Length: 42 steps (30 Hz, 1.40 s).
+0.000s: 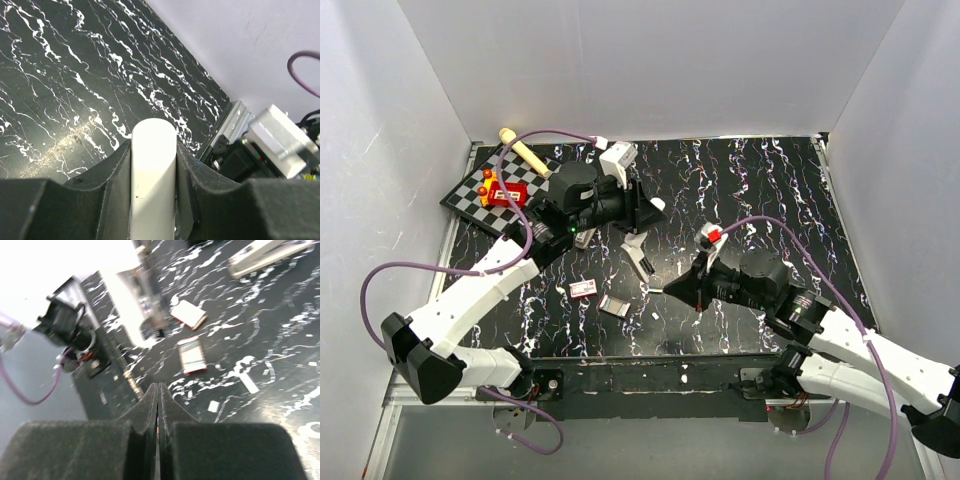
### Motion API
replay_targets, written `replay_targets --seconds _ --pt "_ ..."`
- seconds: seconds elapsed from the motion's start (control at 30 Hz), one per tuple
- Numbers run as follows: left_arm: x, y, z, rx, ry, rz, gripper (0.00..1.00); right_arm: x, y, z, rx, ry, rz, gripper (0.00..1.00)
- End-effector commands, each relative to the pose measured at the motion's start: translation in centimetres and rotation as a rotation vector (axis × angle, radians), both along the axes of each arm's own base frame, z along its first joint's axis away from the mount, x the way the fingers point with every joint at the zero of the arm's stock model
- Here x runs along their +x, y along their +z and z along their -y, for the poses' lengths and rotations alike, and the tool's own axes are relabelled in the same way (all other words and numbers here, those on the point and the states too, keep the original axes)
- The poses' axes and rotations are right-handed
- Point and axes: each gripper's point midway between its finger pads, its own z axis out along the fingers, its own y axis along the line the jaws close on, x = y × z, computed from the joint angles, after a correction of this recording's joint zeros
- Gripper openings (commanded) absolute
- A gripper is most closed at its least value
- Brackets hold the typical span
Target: Unload the staples from the stapler
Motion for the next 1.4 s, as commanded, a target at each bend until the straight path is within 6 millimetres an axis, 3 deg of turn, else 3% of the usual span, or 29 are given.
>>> replay_targets --seconds 0.0,0.23,0.43,0.63,0.77,1.07,1.37 --pt "0.3 3.6 -0.7 -0.108 0.068 0.071 0.00 -4.2 3.4 -1.8 0.059 0.203 0.006 0.01" --pt "0.4 4.1 -1.0 -0.131 0.098 0.058 0.00 -6.1 5.0 -4.8 0.055 0.303 0.054 0.01" --pt "0.0 4.1 -1.1 -0.140 0.096 0.047 0.00 -3.8 5.1 -6.2 0.017 0.181 0.100 0.01" --pt "-1.0 4.6 -1.4 -0.155 0.075 0.034 0.00 1.6 5.1 -4.7 -0.043 -0.114 0.176 0.01" --pt "-1.8 4.5 -1.5 -0.159 0.051 0.013 0.00 3.9 5.4 -3.5 -0.084 -0.249 0.214 0.01" --pt "-3.2 3.6 -1.5 -0.145 -0.007 -0.013 0.00 4.4 6.7 -1.6 -0.087 -0.305 0.270 0.01" --pt "-5.6 4.5 -0.9 -0.152 -0.171 0.039 0.00 1.7 7.9 1.9 -0.107 -0.217 0.302 0.01"
